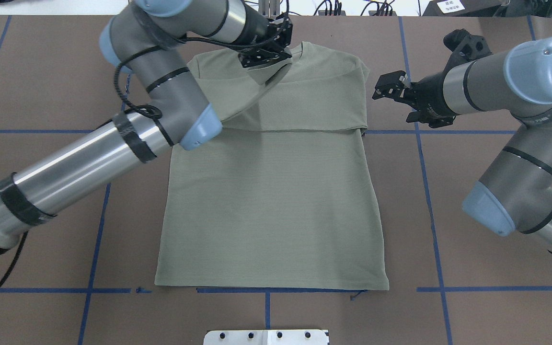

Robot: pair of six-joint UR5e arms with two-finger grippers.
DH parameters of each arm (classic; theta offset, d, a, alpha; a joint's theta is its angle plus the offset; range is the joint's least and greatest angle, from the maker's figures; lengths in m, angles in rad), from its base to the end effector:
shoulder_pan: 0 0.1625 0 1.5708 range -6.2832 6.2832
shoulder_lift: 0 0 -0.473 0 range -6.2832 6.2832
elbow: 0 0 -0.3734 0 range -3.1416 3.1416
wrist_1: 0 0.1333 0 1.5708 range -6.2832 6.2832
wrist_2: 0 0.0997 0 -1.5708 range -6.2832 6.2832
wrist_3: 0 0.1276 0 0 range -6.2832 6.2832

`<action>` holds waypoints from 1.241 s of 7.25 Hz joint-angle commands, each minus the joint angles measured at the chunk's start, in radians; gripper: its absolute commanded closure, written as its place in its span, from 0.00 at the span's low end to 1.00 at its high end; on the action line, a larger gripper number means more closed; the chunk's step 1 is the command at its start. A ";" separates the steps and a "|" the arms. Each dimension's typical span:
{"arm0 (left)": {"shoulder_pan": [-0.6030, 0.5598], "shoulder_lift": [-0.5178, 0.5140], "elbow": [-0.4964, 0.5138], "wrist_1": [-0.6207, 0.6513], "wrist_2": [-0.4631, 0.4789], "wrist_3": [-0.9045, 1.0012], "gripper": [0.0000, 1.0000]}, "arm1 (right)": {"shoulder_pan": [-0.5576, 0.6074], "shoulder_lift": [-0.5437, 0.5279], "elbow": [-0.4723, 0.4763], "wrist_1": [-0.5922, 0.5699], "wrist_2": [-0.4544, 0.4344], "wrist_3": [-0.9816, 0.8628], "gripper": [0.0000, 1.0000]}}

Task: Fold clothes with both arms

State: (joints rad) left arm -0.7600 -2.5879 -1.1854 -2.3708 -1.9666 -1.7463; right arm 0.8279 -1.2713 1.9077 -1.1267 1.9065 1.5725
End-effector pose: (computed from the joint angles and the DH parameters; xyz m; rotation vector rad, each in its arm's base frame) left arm 0.5466 -0.6356 0.1083 0.0958 1.4573 -0.4830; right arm -0.3340 -0.4986 0.3613 0.1547 -1.1162 0.5605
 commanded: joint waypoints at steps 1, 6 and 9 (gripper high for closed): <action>0.152 -0.104 0.111 -0.071 0.243 -0.087 1.00 | 0.013 -0.008 0.034 -0.042 0.000 0.001 0.00; 0.264 -0.112 0.251 -0.209 0.369 -0.085 0.51 | 0.037 -0.049 0.063 -0.065 0.000 0.000 0.00; 0.275 -0.107 0.213 -0.205 0.373 -0.068 0.13 | 0.036 -0.091 0.083 -0.061 -0.015 0.001 0.00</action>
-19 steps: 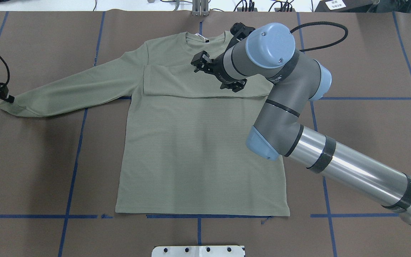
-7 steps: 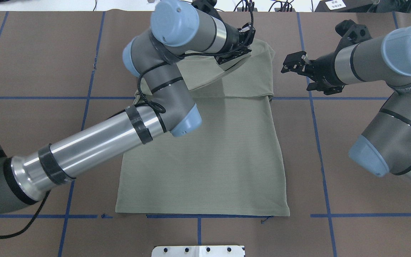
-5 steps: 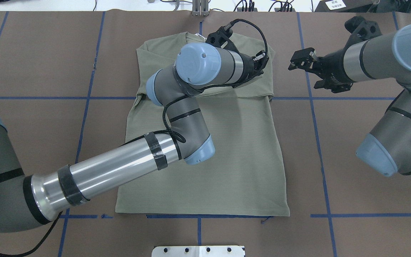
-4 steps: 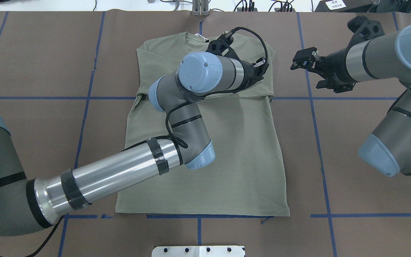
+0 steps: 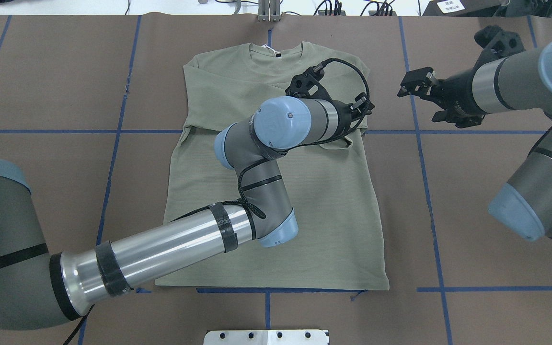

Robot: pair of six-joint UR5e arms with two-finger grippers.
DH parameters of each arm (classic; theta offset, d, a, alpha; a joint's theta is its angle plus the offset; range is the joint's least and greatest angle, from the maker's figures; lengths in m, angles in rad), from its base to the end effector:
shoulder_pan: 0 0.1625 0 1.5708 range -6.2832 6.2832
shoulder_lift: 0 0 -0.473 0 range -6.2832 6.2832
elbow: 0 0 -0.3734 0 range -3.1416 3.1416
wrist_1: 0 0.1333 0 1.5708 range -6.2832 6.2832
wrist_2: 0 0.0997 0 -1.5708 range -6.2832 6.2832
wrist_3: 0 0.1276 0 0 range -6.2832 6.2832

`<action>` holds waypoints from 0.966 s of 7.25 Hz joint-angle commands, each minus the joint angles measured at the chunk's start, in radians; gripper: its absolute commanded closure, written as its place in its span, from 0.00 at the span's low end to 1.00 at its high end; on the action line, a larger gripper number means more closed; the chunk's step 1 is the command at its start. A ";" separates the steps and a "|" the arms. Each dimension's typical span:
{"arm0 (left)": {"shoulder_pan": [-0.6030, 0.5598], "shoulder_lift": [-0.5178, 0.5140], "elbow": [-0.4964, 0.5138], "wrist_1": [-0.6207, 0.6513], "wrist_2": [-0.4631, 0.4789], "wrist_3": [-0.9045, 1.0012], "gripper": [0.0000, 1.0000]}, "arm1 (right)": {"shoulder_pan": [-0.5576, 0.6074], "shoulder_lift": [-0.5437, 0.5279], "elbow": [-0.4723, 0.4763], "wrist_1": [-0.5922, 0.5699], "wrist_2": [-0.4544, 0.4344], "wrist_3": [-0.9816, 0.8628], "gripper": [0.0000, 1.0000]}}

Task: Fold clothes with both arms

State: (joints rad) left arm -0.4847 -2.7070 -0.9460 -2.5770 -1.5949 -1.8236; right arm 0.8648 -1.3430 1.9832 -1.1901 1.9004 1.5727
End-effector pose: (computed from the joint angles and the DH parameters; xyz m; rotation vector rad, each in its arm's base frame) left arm 0.7245 -0.5287 0.0861 0.1592 1.5366 -0.5698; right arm -0.2942 -0.4868 0.3783 0.1526 -1.0617 0.6159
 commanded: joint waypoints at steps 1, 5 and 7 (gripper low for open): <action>-0.015 0.104 -0.153 0.003 -0.007 0.044 0.16 | -0.019 -0.033 0.017 0.001 -0.009 0.006 0.00; -0.211 0.405 -0.370 0.006 -0.288 0.284 0.17 | -0.354 -0.070 0.055 -0.025 -0.233 0.189 0.00; -0.277 0.461 -0.402 0.006 -0.365 0.309 0.21 | -0.536 -0.071 0.100 -0.124 -0.380 0.280 0.01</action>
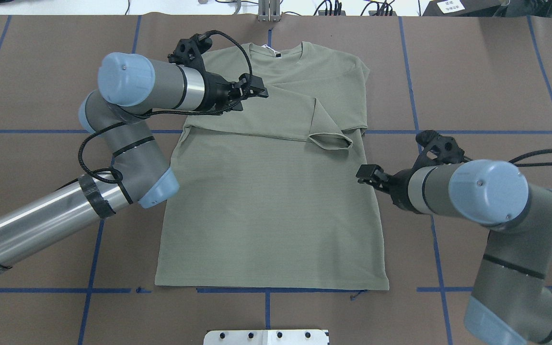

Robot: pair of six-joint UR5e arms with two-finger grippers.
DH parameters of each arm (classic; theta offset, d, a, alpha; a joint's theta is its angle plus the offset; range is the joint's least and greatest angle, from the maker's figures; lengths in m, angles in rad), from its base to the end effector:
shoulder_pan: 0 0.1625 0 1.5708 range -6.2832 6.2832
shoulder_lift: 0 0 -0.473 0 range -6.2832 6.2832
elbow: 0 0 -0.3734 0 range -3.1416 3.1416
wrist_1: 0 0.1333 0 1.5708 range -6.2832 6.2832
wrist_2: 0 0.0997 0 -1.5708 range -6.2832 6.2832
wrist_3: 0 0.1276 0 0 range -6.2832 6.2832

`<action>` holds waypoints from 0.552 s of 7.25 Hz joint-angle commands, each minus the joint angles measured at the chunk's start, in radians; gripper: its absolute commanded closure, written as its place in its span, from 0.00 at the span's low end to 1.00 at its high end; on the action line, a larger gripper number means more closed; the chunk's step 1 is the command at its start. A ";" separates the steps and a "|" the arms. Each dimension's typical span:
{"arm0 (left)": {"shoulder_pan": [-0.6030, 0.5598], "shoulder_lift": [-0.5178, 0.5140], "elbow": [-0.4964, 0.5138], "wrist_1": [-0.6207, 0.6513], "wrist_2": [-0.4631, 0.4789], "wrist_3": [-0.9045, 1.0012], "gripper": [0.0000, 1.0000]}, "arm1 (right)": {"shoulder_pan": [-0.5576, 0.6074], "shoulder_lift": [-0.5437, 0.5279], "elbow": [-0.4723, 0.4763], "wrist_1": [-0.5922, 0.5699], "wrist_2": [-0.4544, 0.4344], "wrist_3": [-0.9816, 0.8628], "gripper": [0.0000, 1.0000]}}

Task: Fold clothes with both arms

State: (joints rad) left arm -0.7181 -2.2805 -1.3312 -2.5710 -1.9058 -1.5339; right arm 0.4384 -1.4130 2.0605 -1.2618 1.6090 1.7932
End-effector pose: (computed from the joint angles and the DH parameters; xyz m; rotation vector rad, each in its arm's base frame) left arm 0.5205 -0.5761 0.2650 0.2840 1.4559 -0.3063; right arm -0.4288 -0.3429 0.3964 0.0692 -0.9701 0.5907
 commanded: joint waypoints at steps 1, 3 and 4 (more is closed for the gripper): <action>-0.058 0.051 -0.017 0.000 -0.073 0.027 0.21 | -0.169 -0.001 0.023 -0.097 -0.140 0.118 0.02; -0.058 0.056 -0.017 0.000 -0.072 0.031 0.21 | -0.219 -0.012 0.021 -0.136 -0.161 0.167 0.04; -0.058 0.056 -0.017 0.000 -0.070 0.031 0.21 | -0.248 -0.045 0.024 -0.136 -0.159 0.192 0.06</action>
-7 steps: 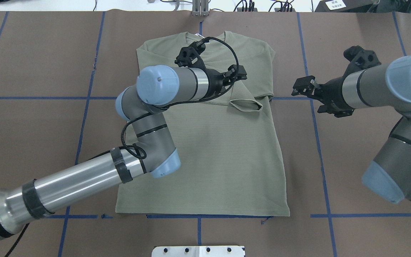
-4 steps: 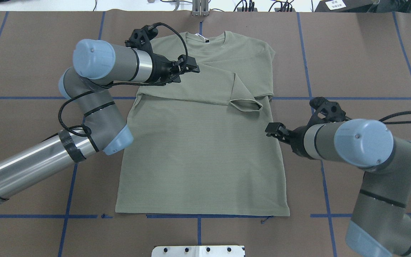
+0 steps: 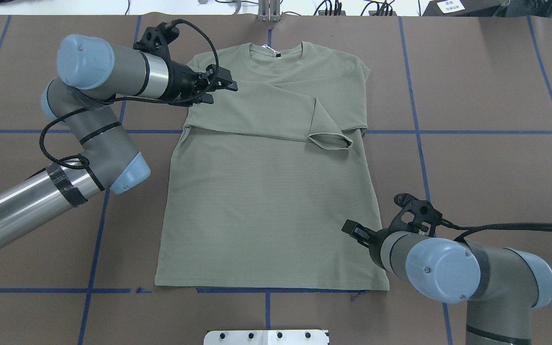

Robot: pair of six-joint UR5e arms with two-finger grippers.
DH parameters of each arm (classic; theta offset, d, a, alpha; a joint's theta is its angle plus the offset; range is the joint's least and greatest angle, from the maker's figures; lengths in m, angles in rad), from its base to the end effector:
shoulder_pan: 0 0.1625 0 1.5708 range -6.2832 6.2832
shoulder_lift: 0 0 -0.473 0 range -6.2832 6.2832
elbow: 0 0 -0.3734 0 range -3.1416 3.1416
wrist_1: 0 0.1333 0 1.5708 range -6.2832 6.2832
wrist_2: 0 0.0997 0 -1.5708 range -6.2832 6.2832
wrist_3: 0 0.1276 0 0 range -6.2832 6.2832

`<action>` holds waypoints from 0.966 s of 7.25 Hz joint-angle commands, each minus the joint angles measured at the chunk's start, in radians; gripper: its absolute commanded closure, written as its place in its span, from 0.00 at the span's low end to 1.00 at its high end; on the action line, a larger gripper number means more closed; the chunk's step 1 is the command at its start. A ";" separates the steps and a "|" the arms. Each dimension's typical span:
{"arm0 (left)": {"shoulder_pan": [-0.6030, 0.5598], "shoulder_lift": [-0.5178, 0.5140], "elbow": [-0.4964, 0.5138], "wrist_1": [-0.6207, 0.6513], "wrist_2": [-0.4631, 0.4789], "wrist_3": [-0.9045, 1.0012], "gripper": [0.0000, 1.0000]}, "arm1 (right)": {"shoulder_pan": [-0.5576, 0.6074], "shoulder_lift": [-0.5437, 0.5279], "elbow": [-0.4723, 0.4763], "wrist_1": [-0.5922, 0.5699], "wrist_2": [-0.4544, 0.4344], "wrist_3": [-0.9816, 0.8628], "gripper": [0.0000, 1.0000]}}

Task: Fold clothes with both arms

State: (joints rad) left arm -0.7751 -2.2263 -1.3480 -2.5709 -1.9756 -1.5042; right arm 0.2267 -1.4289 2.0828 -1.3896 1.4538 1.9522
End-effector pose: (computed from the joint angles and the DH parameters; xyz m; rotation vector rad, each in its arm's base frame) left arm 0.4828 -0.5892 0.2983 0.2731 1.4245 -0.2907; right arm -0.4774 -0.2622 0.4147 0.0461 -0.8547 0.6201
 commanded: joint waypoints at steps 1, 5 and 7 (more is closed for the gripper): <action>-0.001 0.004 0.000 0.002 0.000 0.001 0.21 | -0.073 -0.039 0.002 -0.008 -0.007 0.071 0.07; 0.002 0.004 0.001 0.000 0.003 -0.001 0.21 | -0.115 -0.073 0.005 -0.008 -0.009 0.096 0.16; 0.002 0.004 0.001 -0.002 0.003 -0.001 0.21 | -0.118 -0.074 0.005 -0.012 -0.009 0.097 0.32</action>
State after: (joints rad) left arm -0.7741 -2.2220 -1.3469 -2.5719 -1.9728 -1.5048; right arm 0.1115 -1.5012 2.0878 -1.3992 1.4450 2.0478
